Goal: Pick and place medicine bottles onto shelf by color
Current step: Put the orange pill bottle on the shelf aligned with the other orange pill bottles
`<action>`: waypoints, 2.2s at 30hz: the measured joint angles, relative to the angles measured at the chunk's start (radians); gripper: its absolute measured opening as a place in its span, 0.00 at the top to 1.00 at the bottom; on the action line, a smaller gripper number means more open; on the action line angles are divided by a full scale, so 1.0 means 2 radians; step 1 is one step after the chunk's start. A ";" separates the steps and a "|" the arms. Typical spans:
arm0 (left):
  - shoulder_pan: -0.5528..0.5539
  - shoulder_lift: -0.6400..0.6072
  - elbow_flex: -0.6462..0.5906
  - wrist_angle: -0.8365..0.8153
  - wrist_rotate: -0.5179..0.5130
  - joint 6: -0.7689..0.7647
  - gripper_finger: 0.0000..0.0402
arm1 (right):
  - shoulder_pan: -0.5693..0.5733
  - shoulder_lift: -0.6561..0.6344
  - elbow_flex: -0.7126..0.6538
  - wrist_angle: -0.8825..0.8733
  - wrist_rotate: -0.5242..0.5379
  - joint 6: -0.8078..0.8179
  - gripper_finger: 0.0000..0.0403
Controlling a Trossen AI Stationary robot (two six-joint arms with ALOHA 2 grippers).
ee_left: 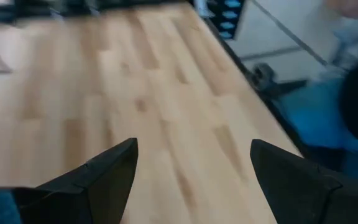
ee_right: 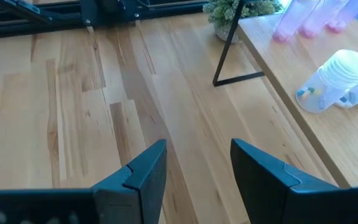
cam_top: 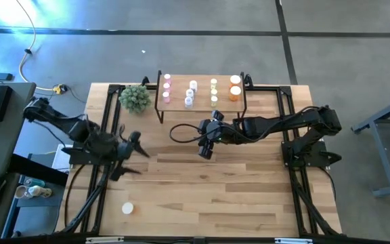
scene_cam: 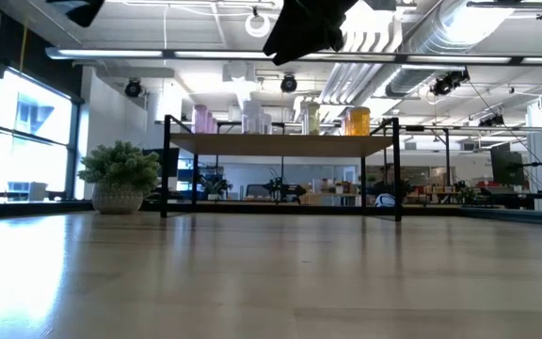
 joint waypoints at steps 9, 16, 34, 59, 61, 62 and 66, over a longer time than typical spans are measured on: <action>-0.112 0.081 0.063 -0.076 -0.052 -0.062 0.25 | 0.000 0.000 0.000 0.003 0.000 0.012 0.58; -0.165 0.143 0.096 -0.169 -0.040 -0.173 0.25 | 0.000 0.000 0.000 0.000 0.000 0.015 0.58; -0.254 0.253 0.096 -0.169 0.005 -0.401 0.25 | 0.000 0.000 0.000 -0.007 0.000 0.021 0.58; -0.275 0.364 0.096 -0.112 0.029 -0.431 0.25 | 0.000 0.000 0.000 -0.011 0.000 0.024 0.58; -0.275 0.372 0.096 -0.106 0.029 -0.431 0.25 | 0.000 0.000 0.000 -0.011 0.000 0.024 0.58; -0.275 0.376 0.096 -0.101 0.029 -0.430 0.25 | 0.000 0.000 0.000 -0.011 0.000 0.024 0.58; -0.274 0.391 0.096 -0.102 0.028 -0.430 0.25 | 0.000 0.000 0.000 -0.011 0.000 0.024 0.58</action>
